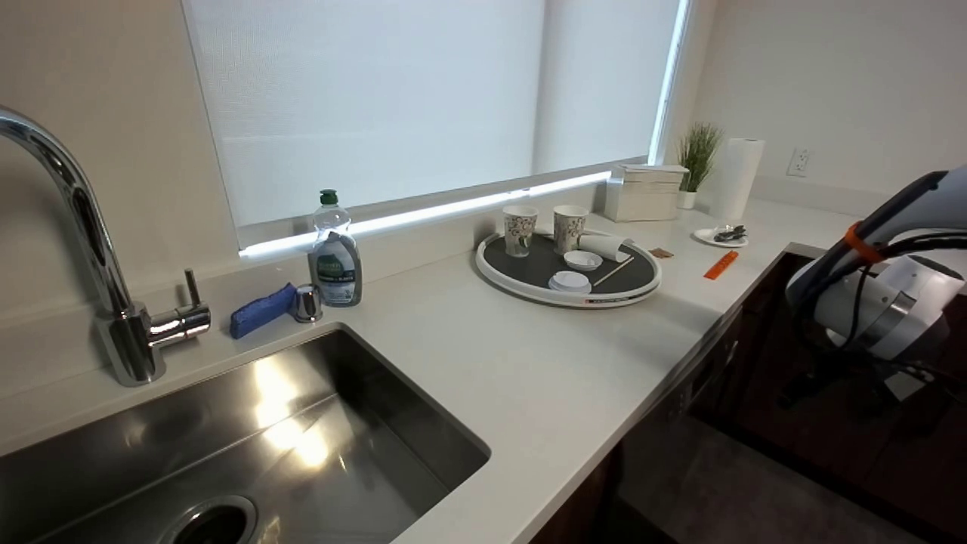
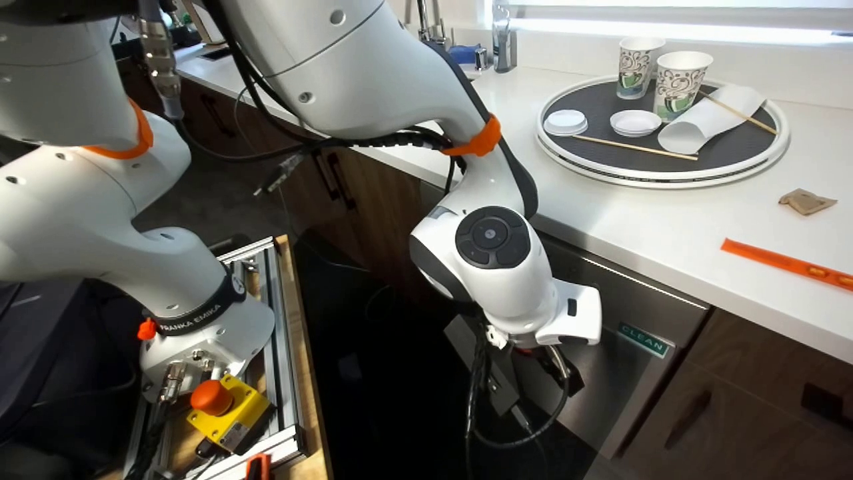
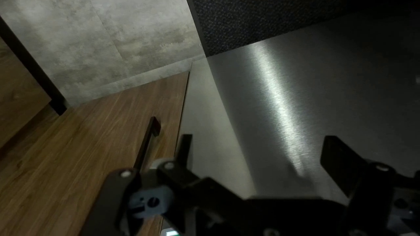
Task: Press a button on the dishwasher
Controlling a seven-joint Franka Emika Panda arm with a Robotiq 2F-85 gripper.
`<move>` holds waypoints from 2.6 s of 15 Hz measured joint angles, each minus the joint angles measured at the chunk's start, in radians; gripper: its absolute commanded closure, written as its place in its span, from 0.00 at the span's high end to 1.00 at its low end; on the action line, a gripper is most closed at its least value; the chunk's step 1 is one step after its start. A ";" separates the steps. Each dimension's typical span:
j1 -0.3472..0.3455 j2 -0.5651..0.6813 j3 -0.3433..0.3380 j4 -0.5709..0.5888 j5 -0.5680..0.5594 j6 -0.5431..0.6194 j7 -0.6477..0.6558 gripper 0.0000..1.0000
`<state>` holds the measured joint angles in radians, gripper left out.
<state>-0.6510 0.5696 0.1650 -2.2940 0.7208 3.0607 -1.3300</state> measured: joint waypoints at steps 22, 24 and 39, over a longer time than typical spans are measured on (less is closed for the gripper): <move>-0.297 0.222 0.328 0.192 -0.001 0.045 -0.237 0.01; -0.304 0.235 0.340 0.202 -0.002 0.061 -0.249 0.00; -0.317 0.314 0.385 0.287 -0.004 0.107 -0.282 0.00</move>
<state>-0.9676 0.8835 0.5498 -2.0067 0.7165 3.1672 -1.6117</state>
